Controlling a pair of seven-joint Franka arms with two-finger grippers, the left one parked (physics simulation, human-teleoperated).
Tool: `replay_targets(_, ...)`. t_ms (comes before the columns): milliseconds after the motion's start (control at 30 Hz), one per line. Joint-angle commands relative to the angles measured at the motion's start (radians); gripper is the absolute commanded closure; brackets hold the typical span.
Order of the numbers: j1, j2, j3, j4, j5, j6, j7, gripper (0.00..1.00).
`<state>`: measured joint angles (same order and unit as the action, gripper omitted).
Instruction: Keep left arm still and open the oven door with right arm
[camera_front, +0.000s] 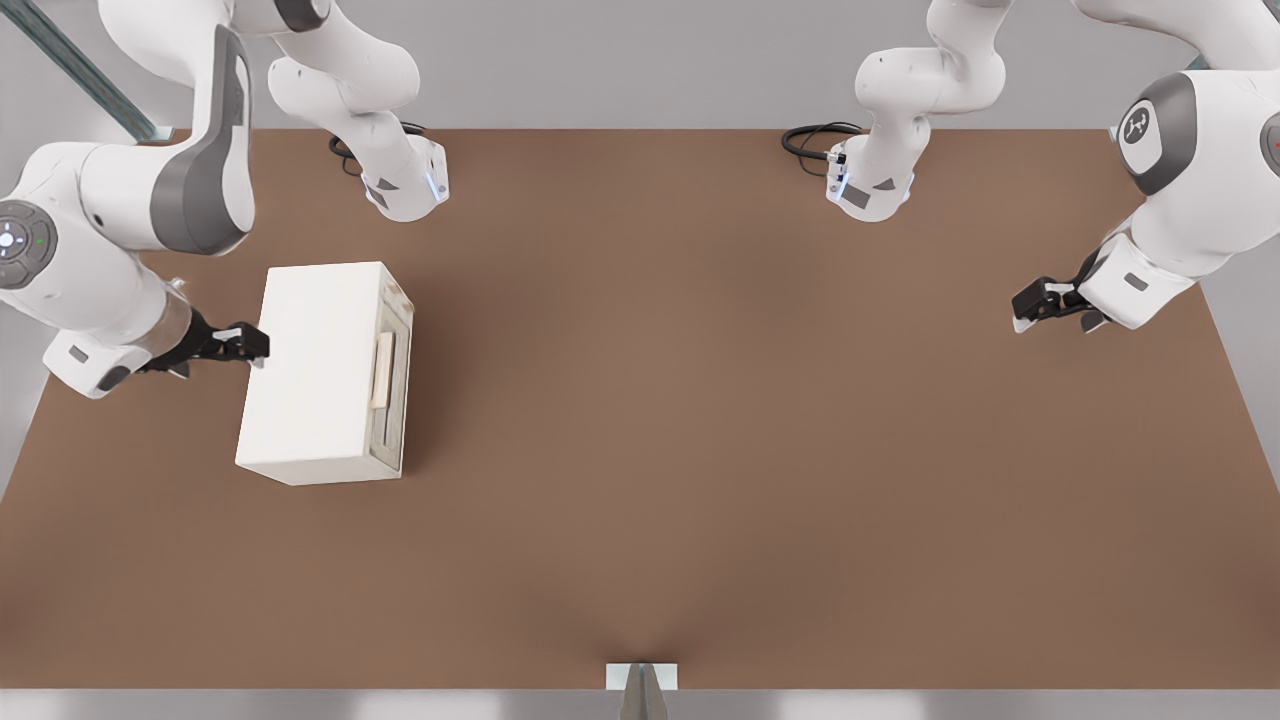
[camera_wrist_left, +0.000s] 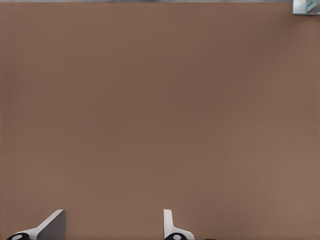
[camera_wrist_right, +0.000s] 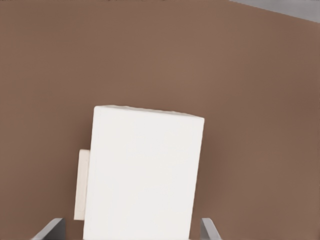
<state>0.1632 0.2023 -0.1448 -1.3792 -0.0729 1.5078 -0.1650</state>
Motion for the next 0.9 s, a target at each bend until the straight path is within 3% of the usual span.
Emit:
replay_targets(0,0.006,0.000,0.001,0.002,-0.005,0.020,-0.091,0.00)
replay_targets(100,0.006,0.005,0.004,0.002,-0.018,0.015,-0.122,0.00)
replay_targets(133,0.007,0.012,0.005,0.002,-0.031,-0.012,-0.166,0.40)
replay_targets(167,0.070,0.026,0.016,0.003,-0.212,-0.064,-0.177,0.97)
replay_targets(200,0.206,0.074,0.017,0.003,-0.457,-0.115,-0.134,1.00)
replay_targets(233,0.283,0.132,0.016,0.002,-0.599,-0.167,-0.027,1.00)
replay_targets(300,0.341,0.238,0.017,0.008,-0.708,-0.175,0.191,1.00)
replay_targets(600,0.397,0.356,0.086,-0.070,-0.670,-0.210,0.670,1.00)
replay_targets(733,0.406,0.368,0.110,-0.080,-0.650,-0.225,0.716,1.00)
replay_targets(867,0.403,0.324,0.133,-0.211,-0.627,-0.213,0.795,1.00)
